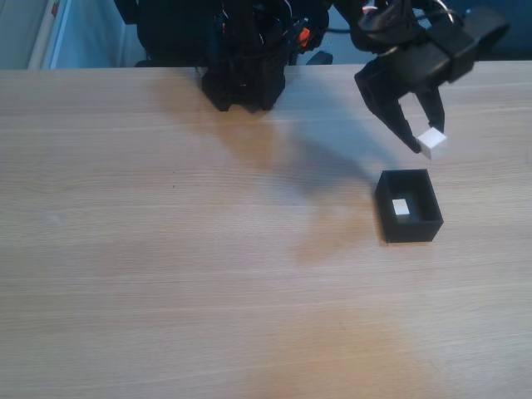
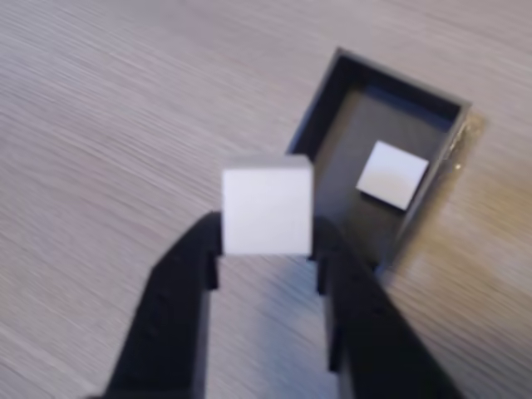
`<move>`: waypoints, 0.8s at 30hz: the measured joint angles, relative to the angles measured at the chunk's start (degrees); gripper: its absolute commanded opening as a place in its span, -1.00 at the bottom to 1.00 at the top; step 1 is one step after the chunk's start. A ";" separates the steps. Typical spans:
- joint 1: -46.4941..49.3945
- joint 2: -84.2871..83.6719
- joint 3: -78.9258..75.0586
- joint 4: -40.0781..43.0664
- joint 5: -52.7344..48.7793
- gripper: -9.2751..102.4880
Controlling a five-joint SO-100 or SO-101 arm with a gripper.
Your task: Pick blocks and place them in the box.
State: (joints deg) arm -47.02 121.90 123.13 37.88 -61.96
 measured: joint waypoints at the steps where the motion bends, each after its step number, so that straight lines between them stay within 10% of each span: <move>1: -0.09 -1.05 -0.18 0.00 0.53 -0.83; 24: 6.06 -3.69 -0.09 -2.55 -1.58 -0.78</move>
State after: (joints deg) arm -40.96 118.21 123.05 35.33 -63.54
